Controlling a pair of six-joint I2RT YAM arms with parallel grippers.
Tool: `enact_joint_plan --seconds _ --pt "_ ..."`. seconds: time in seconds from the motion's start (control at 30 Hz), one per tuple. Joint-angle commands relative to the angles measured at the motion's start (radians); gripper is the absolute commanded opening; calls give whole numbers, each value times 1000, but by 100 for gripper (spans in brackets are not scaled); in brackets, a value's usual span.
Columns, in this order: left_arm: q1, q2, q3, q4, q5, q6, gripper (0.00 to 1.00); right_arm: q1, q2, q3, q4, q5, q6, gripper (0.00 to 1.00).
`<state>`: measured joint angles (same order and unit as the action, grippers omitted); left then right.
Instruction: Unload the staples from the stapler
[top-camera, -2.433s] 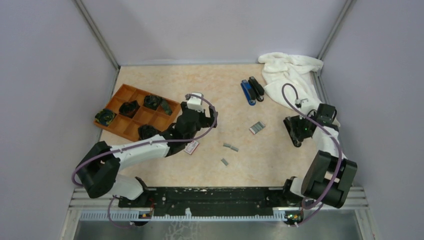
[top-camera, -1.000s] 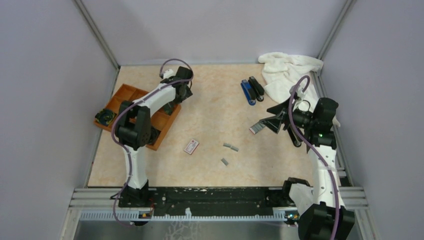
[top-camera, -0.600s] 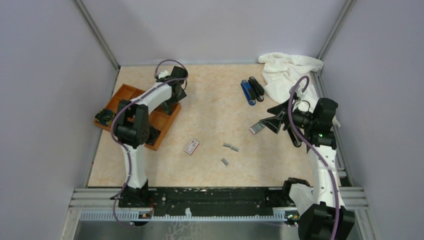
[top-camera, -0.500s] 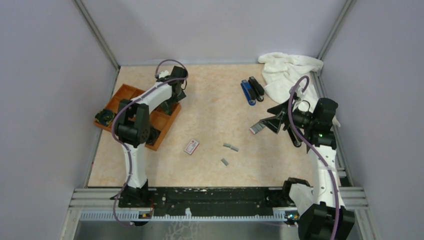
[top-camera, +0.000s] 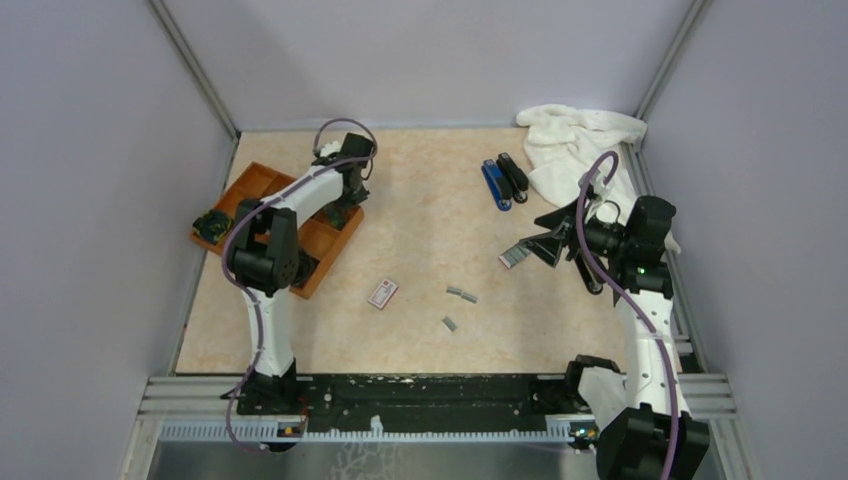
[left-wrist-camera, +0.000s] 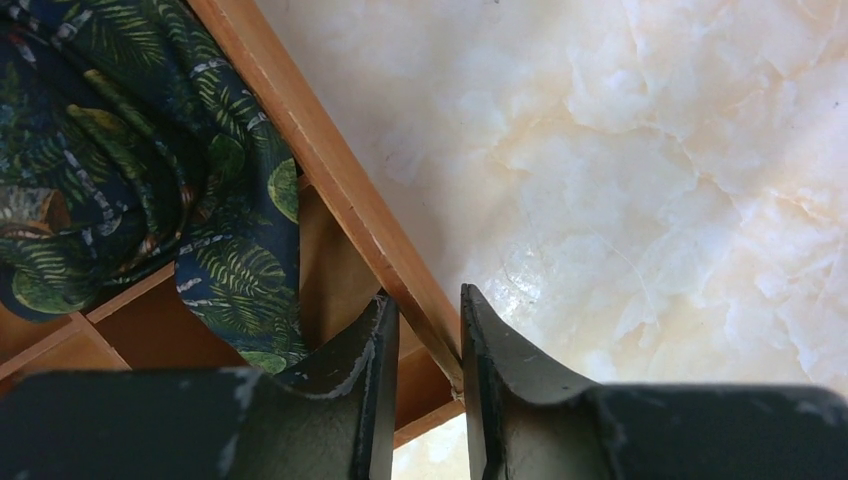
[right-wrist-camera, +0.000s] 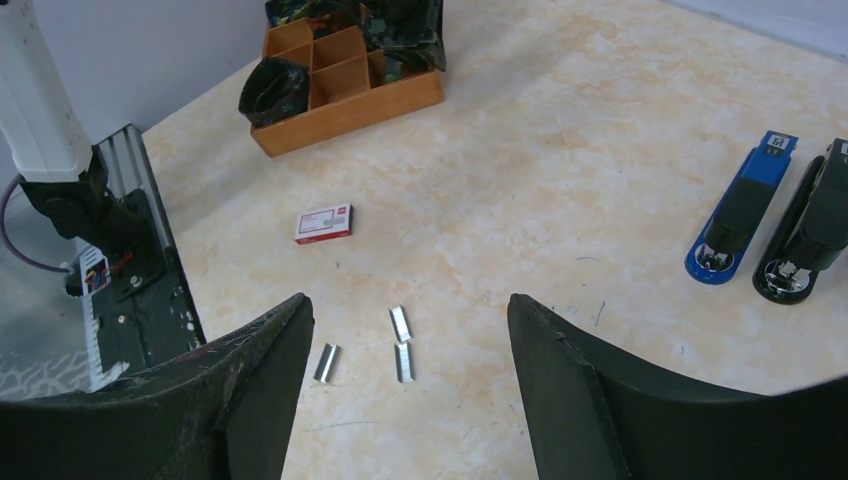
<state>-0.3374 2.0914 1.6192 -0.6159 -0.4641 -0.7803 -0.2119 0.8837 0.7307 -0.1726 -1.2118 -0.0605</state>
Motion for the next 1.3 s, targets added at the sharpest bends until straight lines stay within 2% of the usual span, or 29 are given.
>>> enact_joint_plan --seconds 0.0,0.13,0.43,0.63,0.7,0.8,0.97,1.1,1.27 --pt "-36 -67 -67 93 54 116 16 3 -18 25 19 -4 -21 71" --pt "-66 -112 -132 174 58 242 13 3 -19 26 17 0 -21 71" --pt "-62 -194 -321 372 143 629 10 3 -21 24 16 0 -21 71" --pt "-26 -223 -389 413 126 713 13 3 -26 24 17 0 -21 71" --pt "-16 -232 -400 409 113 707 22 3 -26 24 16 1 -21 71" --pt "-4 -263 -421 417 88 679 42 3 -28 23 15 0 -22 71" --pt "-2 -401 -471 471 126 613 68 3 -26 22 14 4 -26 71" --pt "-2 -585 -553 576 306 558 76 4 -29 24 2 10 -44 72" --pt "-2 -790 -739 858 663 470 83 5 -39 17 3 12 -62 72"
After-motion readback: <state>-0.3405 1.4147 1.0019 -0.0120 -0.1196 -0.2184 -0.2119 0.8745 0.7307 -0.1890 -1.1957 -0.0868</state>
